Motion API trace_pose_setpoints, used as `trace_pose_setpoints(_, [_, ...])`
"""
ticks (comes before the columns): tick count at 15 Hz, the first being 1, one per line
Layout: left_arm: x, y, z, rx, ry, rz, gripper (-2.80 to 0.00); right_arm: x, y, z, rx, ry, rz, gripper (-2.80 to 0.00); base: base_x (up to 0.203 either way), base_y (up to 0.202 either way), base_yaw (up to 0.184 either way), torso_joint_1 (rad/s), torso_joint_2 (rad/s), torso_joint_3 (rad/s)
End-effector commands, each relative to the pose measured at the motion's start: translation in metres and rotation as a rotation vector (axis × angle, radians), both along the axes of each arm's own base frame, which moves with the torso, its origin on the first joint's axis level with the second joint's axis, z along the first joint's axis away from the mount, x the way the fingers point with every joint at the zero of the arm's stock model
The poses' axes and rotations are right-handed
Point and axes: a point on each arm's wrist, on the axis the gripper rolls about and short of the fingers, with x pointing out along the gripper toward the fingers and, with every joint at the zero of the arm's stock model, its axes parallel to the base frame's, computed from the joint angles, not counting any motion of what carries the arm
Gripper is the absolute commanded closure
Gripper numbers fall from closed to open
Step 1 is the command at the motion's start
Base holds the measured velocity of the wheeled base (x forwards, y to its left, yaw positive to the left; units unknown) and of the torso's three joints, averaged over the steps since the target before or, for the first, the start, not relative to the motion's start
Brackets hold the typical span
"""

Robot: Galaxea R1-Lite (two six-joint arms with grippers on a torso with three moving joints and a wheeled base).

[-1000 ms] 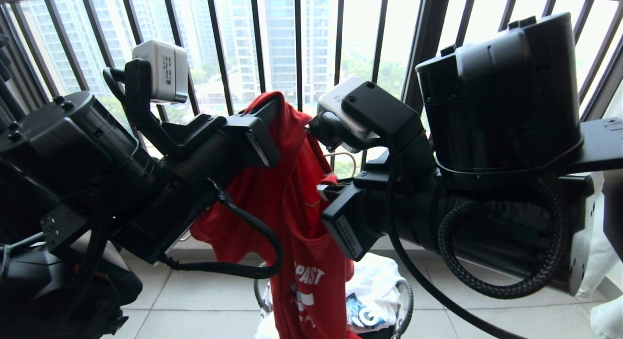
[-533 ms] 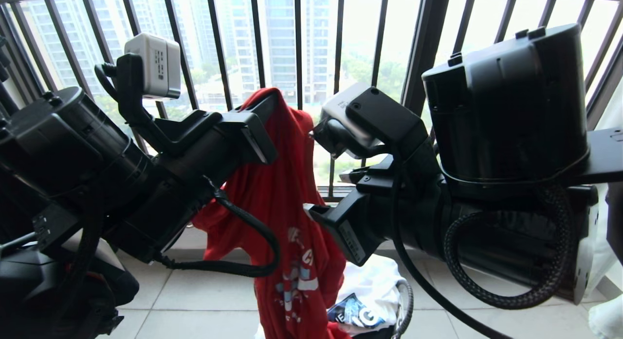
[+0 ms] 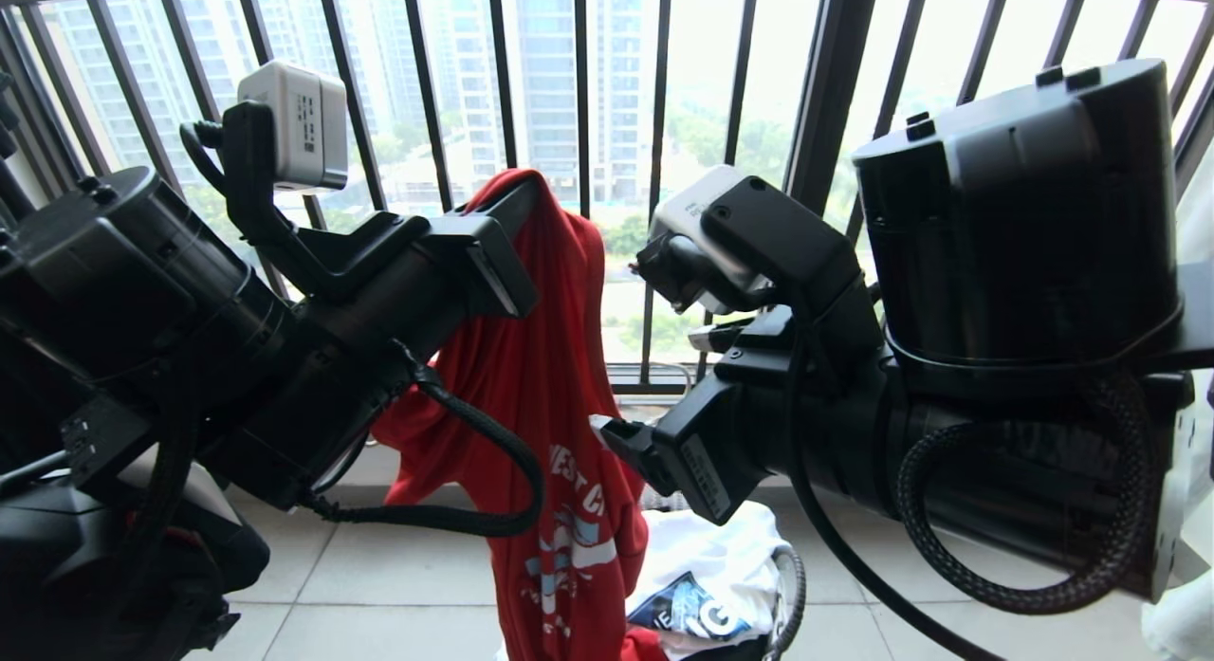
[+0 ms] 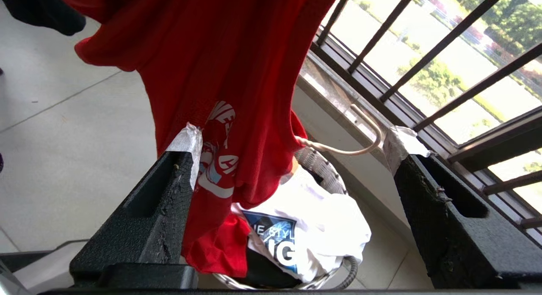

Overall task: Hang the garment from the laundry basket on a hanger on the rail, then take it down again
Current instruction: Hang the clothes on the clothes rack

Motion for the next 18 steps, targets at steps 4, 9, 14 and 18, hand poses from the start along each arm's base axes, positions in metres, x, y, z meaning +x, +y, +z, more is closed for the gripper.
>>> trace_pose_setpoints(4, [0.001, 0.003, 0.003, -0.012, -0.01, 0.012, 0.0, 0.005, -0.029, -0.01, 0.026, 0.041, -0.086, 0.0, 0.0, 0.0, 0.0, 0.0, 0.0, 0.0])
trace_pose_setpoints(9, [0.001, 0.003, 0.003, -0.012, -0.012, 0.01, 0.0, 0.016, -0.041, -0.036, 0.061, 0.053, -0.121, 0.0, 0.0, 0.0, 0.0, 0.0, 0.0, 0.0])
trace_pose_setpoints(14, [-0.003, 0.006, 0.008, -0.022, -0.025, 0.009, 0.0, 0.04, -0.034, -0.06, 0.167, 0.187, -0.13, 0.0, 0.0, 0.0, 0.0, 0.0, 0.0, 0.0])
trace_pose_setpoints(18, [-0.005, 0.008, 0.011, -0.029, -0.033, 0.009, 0.0, 0.056, -0.019, -0.08, 0.248, 0.283, -0.16, -2.8, 0.0, 0.0, 0.0, 0.0, 0.0, 0.0])
